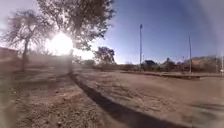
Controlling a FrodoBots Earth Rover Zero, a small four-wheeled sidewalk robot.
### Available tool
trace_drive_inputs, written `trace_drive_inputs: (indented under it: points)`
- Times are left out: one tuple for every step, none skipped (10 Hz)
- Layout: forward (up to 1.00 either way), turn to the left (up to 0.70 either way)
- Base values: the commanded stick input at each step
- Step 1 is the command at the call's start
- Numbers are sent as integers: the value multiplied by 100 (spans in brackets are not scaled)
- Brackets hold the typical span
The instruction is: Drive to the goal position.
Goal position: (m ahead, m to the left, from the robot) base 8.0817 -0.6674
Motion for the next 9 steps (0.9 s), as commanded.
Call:
trace_drive_inputs:
  points:
    - [50,0]
    - [50,0]
    - [50,0]
    - [50,0]
    - [50,0]
    - [50,0]
    - [50,0]
    - [50,0]
    - [50,0]
